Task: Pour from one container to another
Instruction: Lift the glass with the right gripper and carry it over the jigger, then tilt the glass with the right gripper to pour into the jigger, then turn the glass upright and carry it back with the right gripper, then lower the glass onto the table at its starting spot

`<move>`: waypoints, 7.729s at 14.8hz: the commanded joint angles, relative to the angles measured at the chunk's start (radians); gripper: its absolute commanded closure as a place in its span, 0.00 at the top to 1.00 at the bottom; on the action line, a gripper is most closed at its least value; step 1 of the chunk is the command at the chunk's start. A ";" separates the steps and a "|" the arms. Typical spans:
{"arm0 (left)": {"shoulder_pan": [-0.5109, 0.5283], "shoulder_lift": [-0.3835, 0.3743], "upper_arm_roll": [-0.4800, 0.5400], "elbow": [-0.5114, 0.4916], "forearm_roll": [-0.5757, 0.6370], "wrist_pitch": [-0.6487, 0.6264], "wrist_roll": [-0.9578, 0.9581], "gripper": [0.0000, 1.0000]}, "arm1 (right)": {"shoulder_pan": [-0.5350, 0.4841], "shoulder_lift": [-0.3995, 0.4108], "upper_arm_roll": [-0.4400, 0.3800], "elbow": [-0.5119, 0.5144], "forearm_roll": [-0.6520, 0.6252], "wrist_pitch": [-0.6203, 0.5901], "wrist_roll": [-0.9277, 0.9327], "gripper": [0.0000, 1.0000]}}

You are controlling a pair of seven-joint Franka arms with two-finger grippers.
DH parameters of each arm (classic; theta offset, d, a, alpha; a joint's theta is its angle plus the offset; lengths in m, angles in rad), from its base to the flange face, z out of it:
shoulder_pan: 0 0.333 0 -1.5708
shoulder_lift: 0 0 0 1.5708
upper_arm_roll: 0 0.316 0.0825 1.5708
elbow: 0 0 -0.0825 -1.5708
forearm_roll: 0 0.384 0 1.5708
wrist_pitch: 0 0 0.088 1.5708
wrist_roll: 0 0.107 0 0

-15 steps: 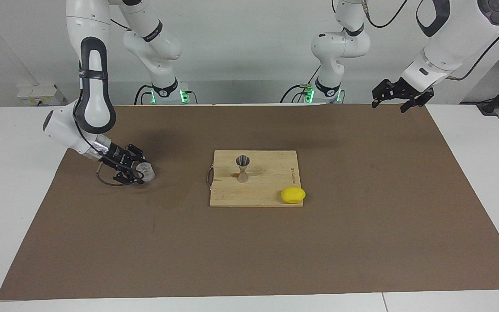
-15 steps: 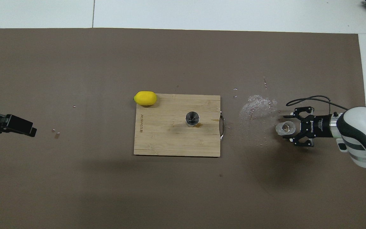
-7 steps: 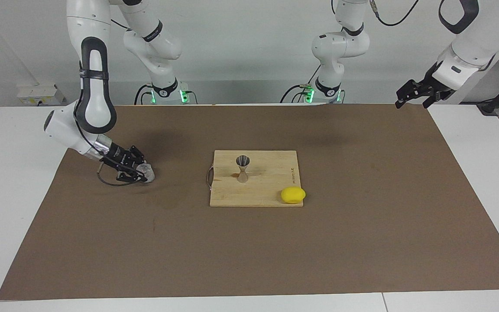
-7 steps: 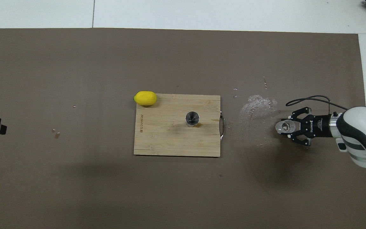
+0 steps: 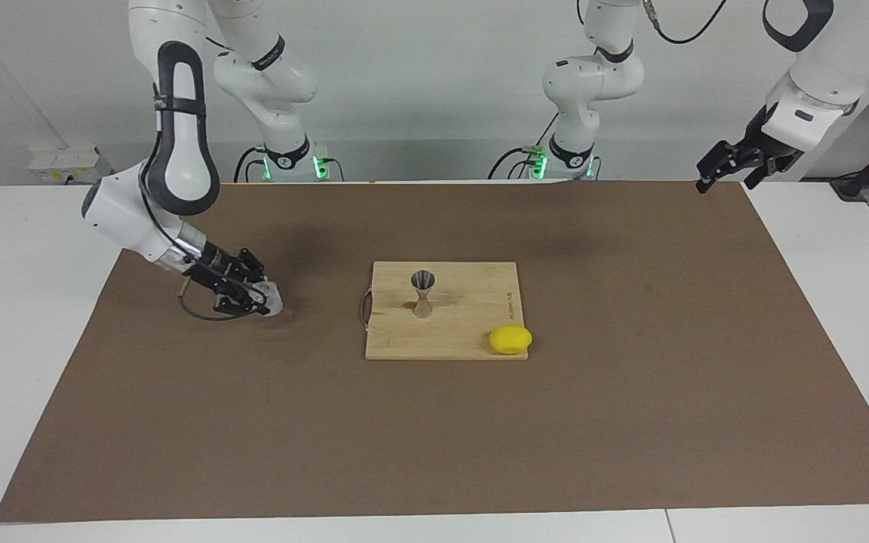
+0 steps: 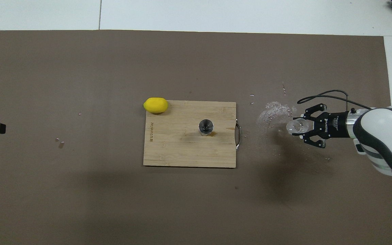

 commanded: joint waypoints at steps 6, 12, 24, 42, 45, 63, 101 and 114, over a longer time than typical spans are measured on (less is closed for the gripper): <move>-0.028 -0.009 0.006 -0.021 0.021 0.065 -0.055 1.00 | 0.189 -0.005 0.002 0.177 -0.233 -0.032 0.413 0.00; -0.058 0.018 0.015 -0.018 0.010 0.125 -0.077 1.00 | 0.379 0.044 0.002 0.314 -0.445 -0.025 0.746 0.00; -0.063 0.006 0.012 -0.024 0.018 0.106 -0.122 1.00 | 0.592 0.138 0.003 0.461 -0.804 -0.079 0.935 0.00; -0.063 0.006 0.011 -0.024 0.018 0.106 -0.127 1.00 | 0.677 0.116 0.008 0.383 -1.095 -0.099 0.936 0.00; -0.063 0.006 0.011 -0.024 0.018 0.104 -0.127 1.00 | 0.680 0.115 0.010 0.380 -1.115 -0.098 0.935 0.00; -0.063 0.006 0.009 -0.024 0.016 0.106 -0.127 1.00 | 0.672 0.130 0.014 0.418 -0.999 -0.090 0.930 0.00; -0.081 0.004 0.001 -0.028 0.018 0.106 -0.131 1.00 | -0.168 0.135 0.013 0.087 -0.129 -0.113 -0.266 0.00; -0.095 0.004 0.001 -0.030 0.018 0.104 -0.143 1.00 | -0.184 0.080 0.011 0.059 -0.134 -0.102 -0.332 0.98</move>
